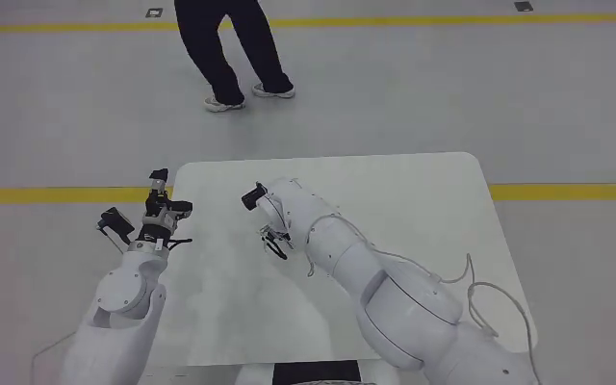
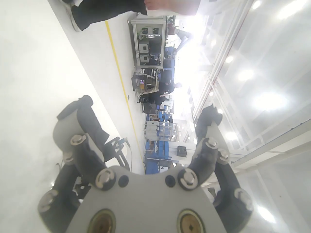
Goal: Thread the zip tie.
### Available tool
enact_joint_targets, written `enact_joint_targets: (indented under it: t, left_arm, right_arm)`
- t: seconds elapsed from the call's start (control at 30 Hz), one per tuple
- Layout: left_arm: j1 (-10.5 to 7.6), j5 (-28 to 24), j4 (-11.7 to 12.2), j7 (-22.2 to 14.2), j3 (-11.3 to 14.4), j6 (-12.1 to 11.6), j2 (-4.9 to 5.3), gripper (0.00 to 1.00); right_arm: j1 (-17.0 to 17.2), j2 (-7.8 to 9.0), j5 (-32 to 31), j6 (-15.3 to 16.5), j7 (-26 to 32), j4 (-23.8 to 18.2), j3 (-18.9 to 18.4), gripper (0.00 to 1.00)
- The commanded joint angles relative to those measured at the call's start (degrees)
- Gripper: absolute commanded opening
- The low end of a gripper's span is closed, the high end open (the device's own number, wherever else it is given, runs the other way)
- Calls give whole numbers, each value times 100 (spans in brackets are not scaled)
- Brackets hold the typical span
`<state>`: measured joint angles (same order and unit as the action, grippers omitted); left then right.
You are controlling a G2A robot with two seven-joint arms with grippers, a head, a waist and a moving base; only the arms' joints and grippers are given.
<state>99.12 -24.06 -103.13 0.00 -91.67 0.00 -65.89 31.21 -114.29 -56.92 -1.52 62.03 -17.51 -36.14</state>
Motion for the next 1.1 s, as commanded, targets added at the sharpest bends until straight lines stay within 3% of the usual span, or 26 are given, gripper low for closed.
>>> enact_joint_targets:
  t: [0.0,0.23,0.5,1.07]
  left_arm:
    - [0,0,0,0,0,0,0,100]
    - [0,0,0,0,0,0,0,100]
    - [0,0,0,0,0,0,0,100]
    - [0,0,0,0,0,0,0,100]
  right_arm:
    - [-16,-4,22,23,2,20,-15,0]
    - [-26,-14,115,152,12,75,-68,0]
    - [26,-20,129,200,-1,137,-50,7]
    - [114,-18,-128,-197,-161,15,18,13]
